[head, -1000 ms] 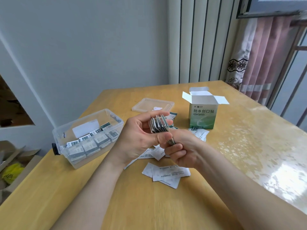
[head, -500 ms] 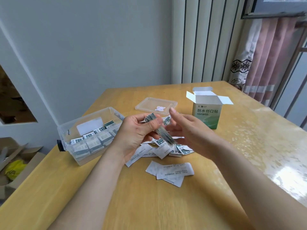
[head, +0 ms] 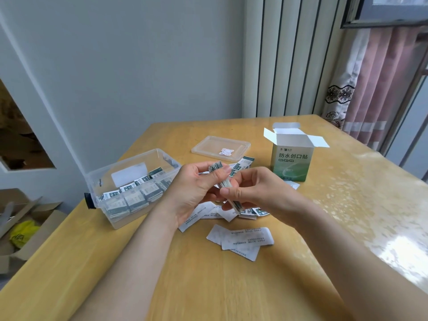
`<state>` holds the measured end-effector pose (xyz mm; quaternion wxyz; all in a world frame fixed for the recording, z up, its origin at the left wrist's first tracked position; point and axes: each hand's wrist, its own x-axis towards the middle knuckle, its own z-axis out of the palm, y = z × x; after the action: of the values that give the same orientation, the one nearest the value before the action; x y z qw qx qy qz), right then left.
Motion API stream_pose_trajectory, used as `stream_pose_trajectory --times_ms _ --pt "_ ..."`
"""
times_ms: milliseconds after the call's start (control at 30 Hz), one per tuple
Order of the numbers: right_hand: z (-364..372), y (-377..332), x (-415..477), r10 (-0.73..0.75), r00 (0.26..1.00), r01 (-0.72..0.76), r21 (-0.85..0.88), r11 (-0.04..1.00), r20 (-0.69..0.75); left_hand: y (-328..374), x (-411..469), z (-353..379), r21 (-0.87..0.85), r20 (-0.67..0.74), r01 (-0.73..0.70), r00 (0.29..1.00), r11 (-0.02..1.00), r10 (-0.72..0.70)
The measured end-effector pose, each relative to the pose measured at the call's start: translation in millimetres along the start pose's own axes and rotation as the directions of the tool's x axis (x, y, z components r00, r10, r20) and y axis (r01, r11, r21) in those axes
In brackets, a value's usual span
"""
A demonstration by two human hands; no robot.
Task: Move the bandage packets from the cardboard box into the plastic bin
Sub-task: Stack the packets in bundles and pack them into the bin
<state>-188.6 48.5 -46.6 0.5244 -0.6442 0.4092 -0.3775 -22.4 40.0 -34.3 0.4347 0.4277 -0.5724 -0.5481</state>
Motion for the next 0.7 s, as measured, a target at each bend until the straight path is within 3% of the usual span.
stream_pose_trajectory --times_ms 67,100,200,267,333,467,700 --pt "-3 0 0 0.031 1.0 -0.031 0.085 0.996 0.003 -2 1 -2 0.048 0.004 -0.045 0.999 0.998 0.045" --pt "-5 -1 -1 0.057 0.998 -0.056 0.141 0.988 -0.003 -3 3 -5 0.152 -0.002 -0.106 0.994 0.983 0.107" --pt "-10 -1 0 0.117 0.993 -0.106 0.296 0.949 -0.019 -5 1 -6 0.519 0.119 -0.307 0.95 0.798 0.289" --pt "-10 0 0 0.14 0.99 -0.136 0.357 0.924 0.014 -6 -3 5 0.619 0.21 -0.377 0.925 0.689 0.317" --pt "-8 -1 -1 0.137 0.989 -0.146 0.374 0.916 0.05 -10 -6 15 0.658 0.232 -0.409 0.909 0.632 0.347" --pt "-6 -2 -1 0.125 0.989 -0.144 0.397 0.907 0.073 -13 -4 13 0.593 0.194 -0.41 0.908 0.693 0.371" --pt "-10 0 0 0.127 0.983 -0.17 0.396 0.902 0.132 -12 -5 8 0.626 0.226 -0.425 0.901 0.654 0.37"
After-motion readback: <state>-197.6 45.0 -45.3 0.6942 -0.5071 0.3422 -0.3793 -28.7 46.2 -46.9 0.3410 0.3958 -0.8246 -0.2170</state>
